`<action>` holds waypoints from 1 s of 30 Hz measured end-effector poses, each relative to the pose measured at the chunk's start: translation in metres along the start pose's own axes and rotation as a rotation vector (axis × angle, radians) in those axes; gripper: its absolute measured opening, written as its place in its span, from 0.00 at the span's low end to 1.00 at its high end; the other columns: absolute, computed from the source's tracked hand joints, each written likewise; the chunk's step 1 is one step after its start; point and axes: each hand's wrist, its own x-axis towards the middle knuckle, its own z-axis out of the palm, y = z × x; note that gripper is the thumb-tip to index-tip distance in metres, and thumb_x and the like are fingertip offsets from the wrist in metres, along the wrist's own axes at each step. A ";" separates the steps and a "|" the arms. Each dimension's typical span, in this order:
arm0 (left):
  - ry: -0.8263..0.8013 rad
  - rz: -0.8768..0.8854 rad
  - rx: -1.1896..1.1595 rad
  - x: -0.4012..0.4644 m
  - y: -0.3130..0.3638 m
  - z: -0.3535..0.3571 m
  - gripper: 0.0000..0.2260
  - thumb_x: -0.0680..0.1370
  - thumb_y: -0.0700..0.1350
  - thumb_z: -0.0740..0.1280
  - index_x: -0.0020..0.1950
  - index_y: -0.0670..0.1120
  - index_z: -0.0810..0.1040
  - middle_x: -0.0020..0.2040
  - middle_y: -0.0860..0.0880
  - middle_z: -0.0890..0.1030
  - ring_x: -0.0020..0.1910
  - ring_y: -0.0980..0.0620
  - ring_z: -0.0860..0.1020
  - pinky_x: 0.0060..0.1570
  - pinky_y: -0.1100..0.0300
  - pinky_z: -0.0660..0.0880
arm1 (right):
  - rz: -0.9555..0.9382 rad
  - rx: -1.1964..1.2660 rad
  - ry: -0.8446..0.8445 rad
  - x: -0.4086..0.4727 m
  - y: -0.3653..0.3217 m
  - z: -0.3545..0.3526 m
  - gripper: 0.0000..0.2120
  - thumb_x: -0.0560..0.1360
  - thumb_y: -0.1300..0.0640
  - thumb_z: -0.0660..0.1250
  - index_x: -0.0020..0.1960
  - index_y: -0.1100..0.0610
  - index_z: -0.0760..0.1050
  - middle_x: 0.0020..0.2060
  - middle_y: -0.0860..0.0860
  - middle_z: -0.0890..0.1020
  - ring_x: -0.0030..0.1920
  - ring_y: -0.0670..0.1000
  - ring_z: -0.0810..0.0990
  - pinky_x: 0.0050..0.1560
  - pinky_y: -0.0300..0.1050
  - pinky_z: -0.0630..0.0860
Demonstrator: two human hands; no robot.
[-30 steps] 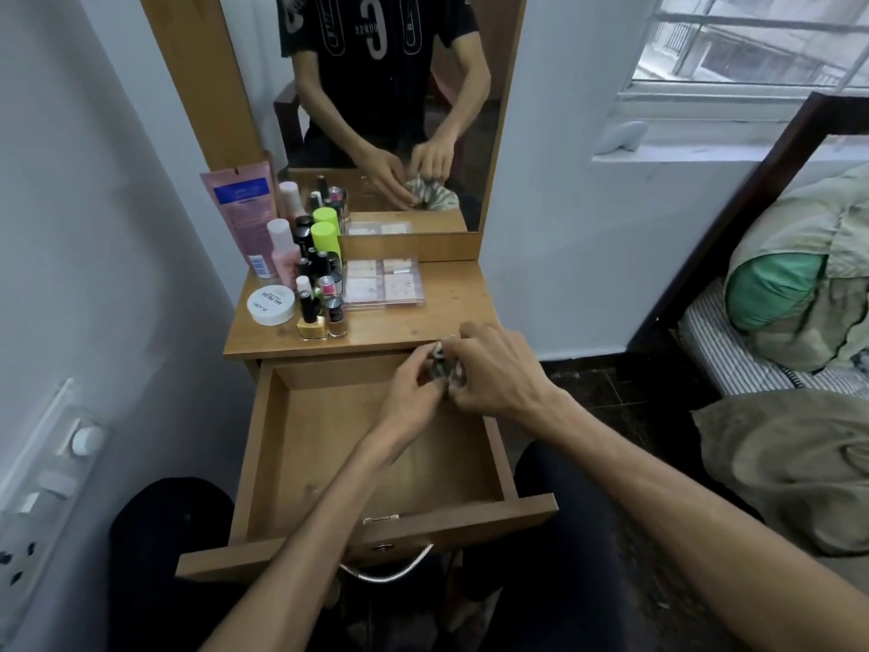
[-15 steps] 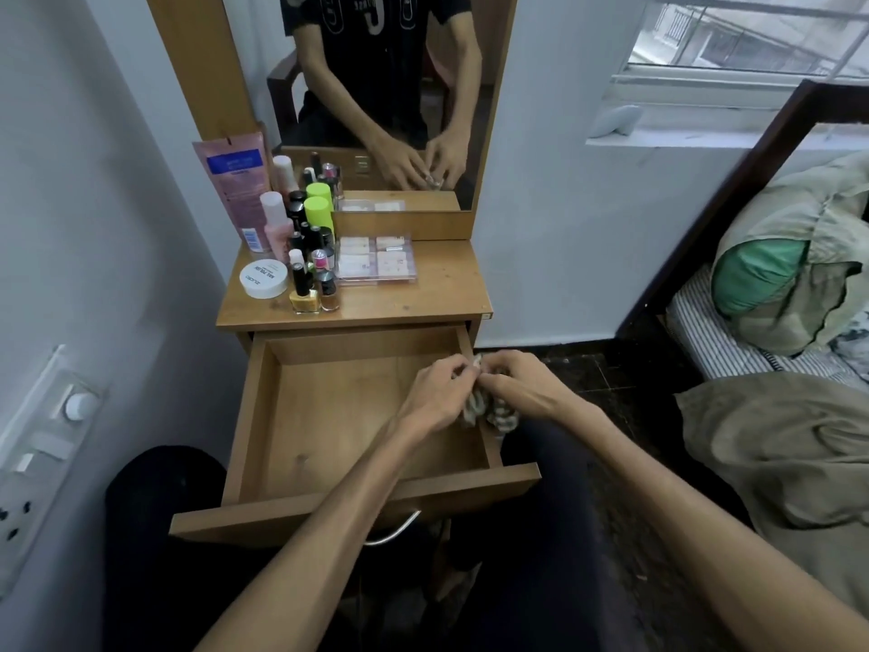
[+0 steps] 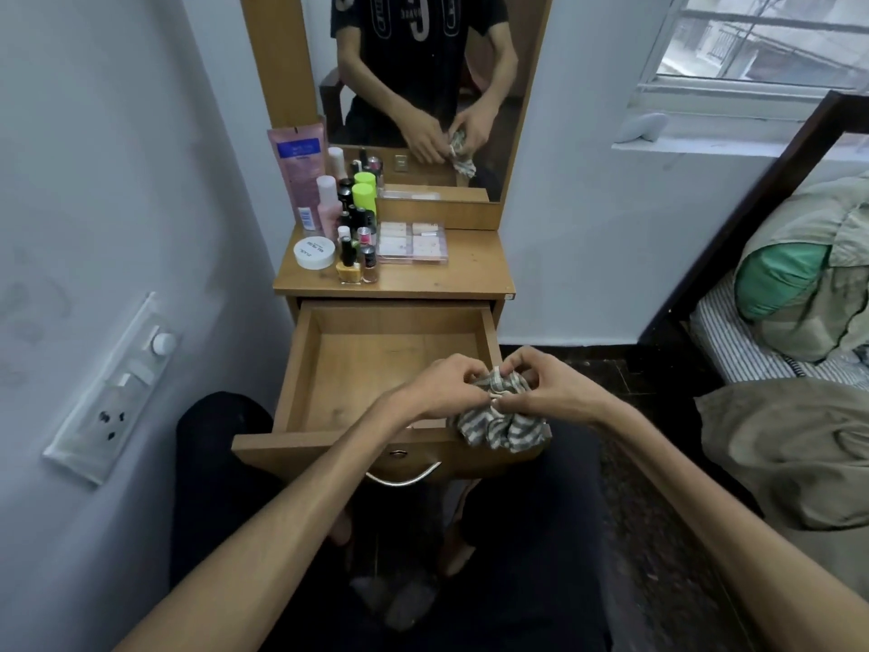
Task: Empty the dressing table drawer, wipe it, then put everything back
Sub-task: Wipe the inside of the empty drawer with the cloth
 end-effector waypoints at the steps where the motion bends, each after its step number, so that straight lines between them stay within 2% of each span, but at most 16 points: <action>1: 0.006 0.004 0.010 -0.007 -0.006 -0.003 0.04 0.73 0.48 0.68 0.46 0.51 0.80 0.46 0.47 0.84 0.46 0.49 0.81 0.45 0.51 0.76 | -0.019 0.008 -0.015 -0.004 -0.004 0.006 0.23 0.70 0.50 0.81 0.59 0.47 0.74 0.50 0.49 0.86 0.45 0.48 0.88 0.51 0.47 0.85; 2: 0.020 0.013 0.011 -0.015 -0.014 -0.008 0.02 0.73 0.47 0.68 0.44 0.53 0.79 0.43 0.50 0.83 0.44 0.51 0.80 0.45 0.52 0.76 | -0.047 0.021 -0.047 -0.006 -0.011 0.014 0.25 0.70 0.50 0.82 0.61 0.47 0.73 0.51 0.49 0.86 0.48 0.47 0.88 0.54 0.48 0.85; 4: 0.051 0.007 0.015 -0.030 -0.029 -0.022 0.05 0.72 0.44 0.69 0.39 0.53 0.77 0.39 0.53 0.80 0.40 0.54 0.77 0.43 0.54 0.73 | -0.102 0.002 -0.123 -0.009 -0.027 0.027 0.28 0.70 0.53 0.83 0.64 0.47 0.71 0.54 0.48 0.85 0.51 0.47 0.87 0.55 0.46 0.85; 7: 0.069 -0.041 0.091 -0.062 -0.053 -0.053 0.09 0.71 0.39 0.71 0.36 0.51 0.75 0.36 0.53 0.79 0.37 0.54 0.76 0.42 0.55 0.72 | -0.209 -0.125 -0.161 -0.002 -0.061 0.065 0.30 0.70 0.59 0.81 0.64 0.46 0.68 0.57 0.48 0.83 0.52 0.46 0.85 0.49 0.41 0.85; 9: 0.092 -0.098 0.180 -0.085 -0.071 -0.075 0.05 0.69 0.40 0.71 0.37 0.48 0.78 0.37 0.49 0.81 0.38 0.50 0.79 0.41 0.52 0.75 | -0.288 -0.204 -0.118 0.008 -0.086 0.097 0.29 0.70 0.59 0.80 0.63 0.46 0.67 0.54 0.50 0.84 0.51 0.48 0.85 0.47 0.42 0.84; 10: 0.109 -0.136 0.219 -0.096 -0.081 -0.086 0.02 0.68 0.40 0.71 0.39 0.46 0.80 0.39 0.45 0.83 0.40 0.47 0.81 0.41 0.49 0.78 | -0.325 -0.223 -0.102 0.014 -0.098 0.113 0.29 0.70 0.58 0.80 0.63 0.47 0.68 0.53 0.51 0.85 0.51 0.51 0.85 0.48 0.46 0.84; 12: 0.145 -0.220 0.263 -0.113 -0.104 -0.109 0.06 0.66 0.41 0.69 0.41 0.43 0.82 0.41 0.40 0.85 0.38 0.47 0.81 0.39 0.50 0.79 | -0.371 -0.201 -0.094 0.029 -0.123 0.143 0.28 0.69 0.55 0.80 0.63 0.48 0.70 0.54 0.51 0.85 0.52 0.53 0.85 0.52 0.51 0.83; 14: 0.157 -0.289 0.297 -0.124 -0.122 -0.126 0.06 0.66 0.41 0.68 0.40 0.44 0.82 0.37 0.43 0.84 0.35 0.51 0.79 0.37 0.56 0.75 | -0.366 -0.135 -0.088 0.043 -0.143 0.164 0.26 0.68 0.54 0.80 0.63 0.48 0.75 0.52 0.49 0.85 0.50 0.51 0.84 0.47 0.45 0.82; 16: 0.216 -0.339 0.286 -0.131 -0.140 -0.142 0.05 0.66 0.41 0.68 0.39 0.47 0.83 0.34 0.49 0.82 0.36 0.50 0.79 0.39 0.57 0.75 | -0.390 -0.116 -0.073 0.058 -0.161 0.180 0.22 0.69 0.55 0.79 0.60 0.50 0.79 0.49 0.49 0.86 0.46 0.50 0.84 0.44 0.41 0.78; 20: 0.482 -0.320 0.068 -0.124 -0.162 -0.158 0.09 0.65 0.43 0.65 0.42 0.48 0.83 0.38 0.48 0.84 0.42 0.45 0.83 0.47 0.50 0.80 | -0.519 -0.079 0.121 0.088 -0.196 0.177 0.11 0.74 0.59 0.73 0.55 0.53 0.86 0.51 0.50 0.88 0.44 0.47 0.83 0.48 0.39 0.76; 22: 0.626 -0.262 -0.172 -0.111 -0.164 -0.163 0.11 0.63 0.44 0.63 0.41 0.49 0.81 0.36 0.48 0.82 0.37 0.46 0.80 0.41 0.53 0.77 | -0.608 -0.122 0.308 0.107 -0.211 0.169 0.10 0.75 0.61 0.71 0.54 0.55 0.87 0.51 0.50 0.88 0.47 0.50 0.84 0.52 0.42 0.79; 24: 0.708 -0.253 -0.349 -0.091 -0.170 -0.167 0.13 0.63 0.44 0.61 0.43 0.50 0.81 0.35 0.48 0.81 0.35 0.47 0.77 0.38 0.56 0.74 | -0.633 -0.255 0.398 0.127 -0.221 0.166 0.14 0.75 0.64 0.69 0.58 0.56 0.86 0.55 0.55 0.86 0.50 0.57 0.84 0.55 0.52 0.81; 26: 0.711 -0.276 -0.419 -0.065 -0.188 -0.168 0.13 0.64 0.45 0.60 0.43 0.53 0.81 0.37 0.48 0.82 0.39 0.43 0.81 0.42 0.52 0.75 | -0.602 -0.396 0.380 0.147 -0.220 0.168 0.16 0.77 0.64 0.67 0.63 0.57 0.83 0.57 0.61 0.81 0.50 0.65 0.83 0.52 0.59 0.81; 28: 0.692 -0.315 -0.459 -0.043 -0.204 -0.158 0.10 0.67 0.45 0.60 0.42 0.53 0.80 0.40 0.42 0.83 0.45 0.33 0.83 0.43 0.45 0.77 | -0.565 -0.535 0.287 0.161 -0.211 0.176 0.17 0.78 0.62 0.67 0.67 0.57 0.80 0.58 0.61 0.78 0.53 0.66 0.81 0.54 0.63 0.80; 29: 0.672 -0.349 -0.510 -0.040 -0.202 -0.151 0.09 0.71 0.45 0.60 0.42 0.52 0.80 0.43 0.39 0.84 0.46 0.34 0.83 0.44 0.43 0.79 | -0.549 -0.598 0.251 0.164 -0.206 0.181 0.18 0.78 0.60 0.67 0.68 0.56 0.79 0.59 0.60 0.77 0.57 0.65 0.80 0.58 0.64 0.79; 30: 0.651 -0.378 -0.578 -0.043 -0.191 -0.145 0.09 0.76 0.45 0.60 0.44 0.52 0.80 0.45 0.40 0.84 0.44 0.38 0.84 0.44 0.46 0.82 | -0.539 -0.655 0.241 0.166 -0.200 0.186 0.20 0.78 0.58 0.66 0.70 0.54 0.78 0.61 0.60 0.76 0.61 0.64 0.77 0.62 0.65 0.76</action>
